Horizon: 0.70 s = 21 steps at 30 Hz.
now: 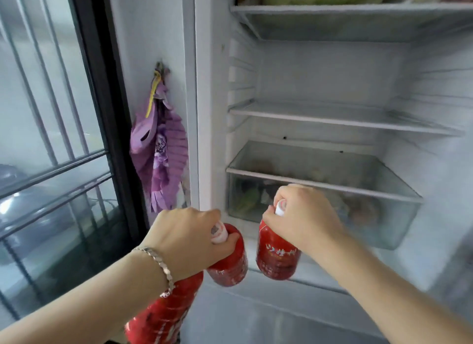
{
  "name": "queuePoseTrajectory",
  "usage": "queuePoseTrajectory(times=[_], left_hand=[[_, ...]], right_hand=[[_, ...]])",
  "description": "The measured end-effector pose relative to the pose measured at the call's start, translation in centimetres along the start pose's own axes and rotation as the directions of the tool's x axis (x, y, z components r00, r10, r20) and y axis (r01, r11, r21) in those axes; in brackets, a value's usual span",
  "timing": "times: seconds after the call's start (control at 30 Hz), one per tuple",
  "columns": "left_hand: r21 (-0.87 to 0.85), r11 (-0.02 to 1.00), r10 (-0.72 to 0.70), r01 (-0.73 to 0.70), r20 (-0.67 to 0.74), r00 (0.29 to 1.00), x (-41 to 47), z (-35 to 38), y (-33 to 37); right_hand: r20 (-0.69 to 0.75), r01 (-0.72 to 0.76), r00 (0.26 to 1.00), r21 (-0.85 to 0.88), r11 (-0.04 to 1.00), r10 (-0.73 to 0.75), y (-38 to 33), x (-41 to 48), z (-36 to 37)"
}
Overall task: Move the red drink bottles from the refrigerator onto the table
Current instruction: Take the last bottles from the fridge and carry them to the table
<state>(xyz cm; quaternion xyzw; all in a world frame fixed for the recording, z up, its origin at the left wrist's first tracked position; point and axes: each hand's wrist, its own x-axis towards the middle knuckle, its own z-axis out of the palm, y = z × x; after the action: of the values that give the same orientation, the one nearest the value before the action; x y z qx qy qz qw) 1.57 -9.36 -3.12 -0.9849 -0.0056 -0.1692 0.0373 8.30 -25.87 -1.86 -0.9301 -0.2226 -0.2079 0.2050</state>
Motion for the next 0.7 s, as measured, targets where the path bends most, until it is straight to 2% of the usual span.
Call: queuePoseTrajectory(times=[0.17, 0.3, 0.4, 0.53, 0.7], left_hand=[[-0.029, 0.988, 0.155, -0.153, 0.051, 0.987, -7.7, -1.4, 1.4], [-0.095, 0.96, 0.274, -0.265, 0.112, 0.955, -13.4, -2.6, 5.0], [-0.151, 0.923, 0.373, -0.354, 0.126, 0.919, -17.0, -3.6, 8.7], [-0.199, 0.876, 0.468, -0.439, 0.128, 0.875, -21.7, -5.2, 14.8], [-0.21, 0.843, 0.522, -0.496, 0.091, 0.848, -27.3, -7.6, 23.2]], right_hand=[[0.023, -0.103, 0.994, -0.1, 0.99, 0.106, -1.7, -9.0, -3.6], [0.043, -0.272, 0.959, -0.132, 0.953, 0.28, -1.8, -17.5, -7.7], [0.06, -0.362, 0.923, -0.2, 0.911, 0.38, -1.0, -23.7, -10.6], [0.045, -0.383, 0.903, -0.363, 0.85, 0.426, 0.8, -31.5, -14.9], [-0.029, -0.462, 0.868, -0.413, 0.785, 0.496, 4.0, -40.6, -21.5]])
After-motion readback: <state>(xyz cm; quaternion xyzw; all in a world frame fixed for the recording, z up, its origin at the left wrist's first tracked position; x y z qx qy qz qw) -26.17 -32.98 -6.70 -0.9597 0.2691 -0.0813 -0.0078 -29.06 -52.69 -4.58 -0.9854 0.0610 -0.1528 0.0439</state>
